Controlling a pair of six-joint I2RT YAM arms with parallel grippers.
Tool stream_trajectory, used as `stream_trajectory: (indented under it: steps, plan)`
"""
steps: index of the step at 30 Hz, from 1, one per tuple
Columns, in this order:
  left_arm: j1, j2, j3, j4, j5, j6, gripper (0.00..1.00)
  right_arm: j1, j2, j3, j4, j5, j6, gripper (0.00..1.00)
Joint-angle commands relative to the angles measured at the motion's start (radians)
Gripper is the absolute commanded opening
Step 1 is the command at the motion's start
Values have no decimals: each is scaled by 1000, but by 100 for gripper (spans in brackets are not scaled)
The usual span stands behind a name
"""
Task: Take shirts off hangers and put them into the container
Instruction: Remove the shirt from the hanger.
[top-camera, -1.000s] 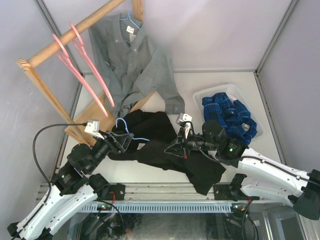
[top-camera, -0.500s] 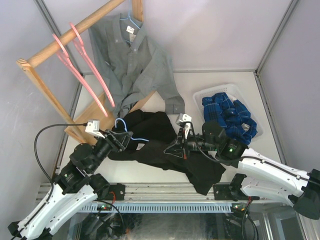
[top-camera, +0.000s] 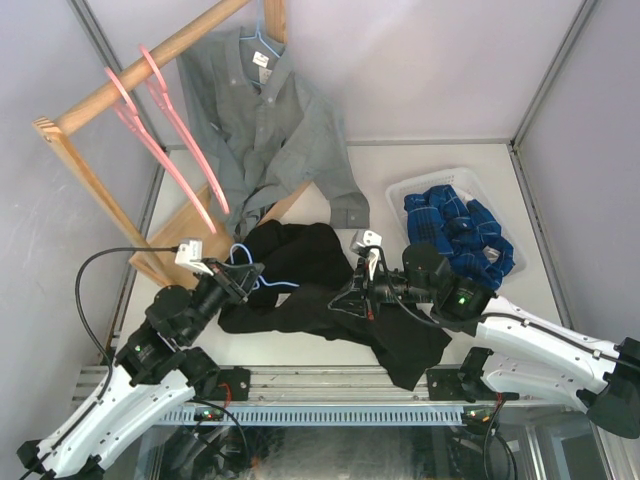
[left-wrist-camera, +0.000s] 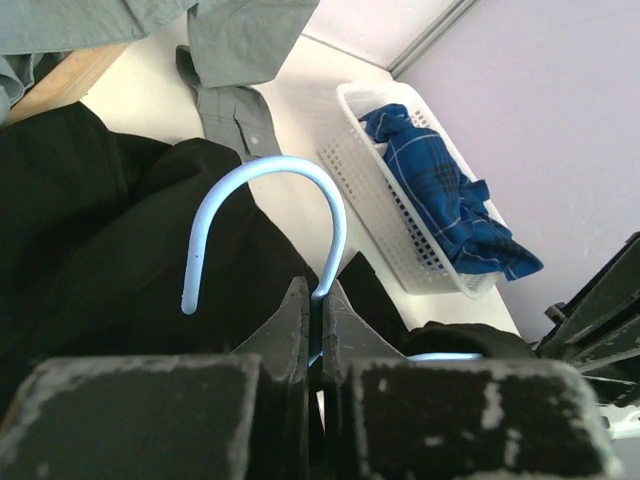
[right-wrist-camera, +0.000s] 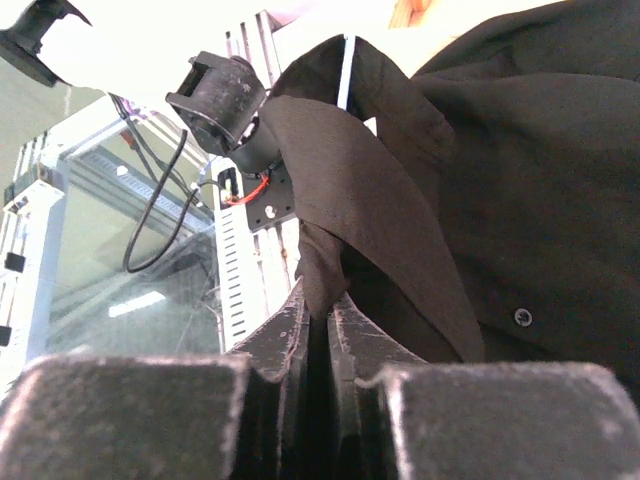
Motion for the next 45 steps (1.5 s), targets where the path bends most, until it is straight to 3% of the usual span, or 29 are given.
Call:
stream_trajectory:
  steps: [1,6,10,18,22,27,31,34,45]
  plan:
    - [5,-10,-14,-7,-30,-6,0,11,-21,54,80,17,8,12]
    - [6,-47,-8,-46,-24,31,0,10,-19,77,70,87,-2,41]
    - [6,-43,12,-86,5,89,0,10,24,129,27,136,-22,55]
    - [5,9,42,-108,59,128,0,24,182,214,16,14,9,60]
    - [5,18,42,-103,58,120,0,70,296,274,-60,-9,-3,54]
    - [6,4,44,-113,28,120,0,85,365,334,-139,-54,11,38]
    - [6,2,52,-134,-5,118,0,85,361,334,-140,-34,10,13]
    - [5,2,59,-144,-25,119,0,85,347,334,-148,-13,-6,0]
    - [5,-48,88,-254,-169,74,0,86,278,335,-124,73,-29,0]
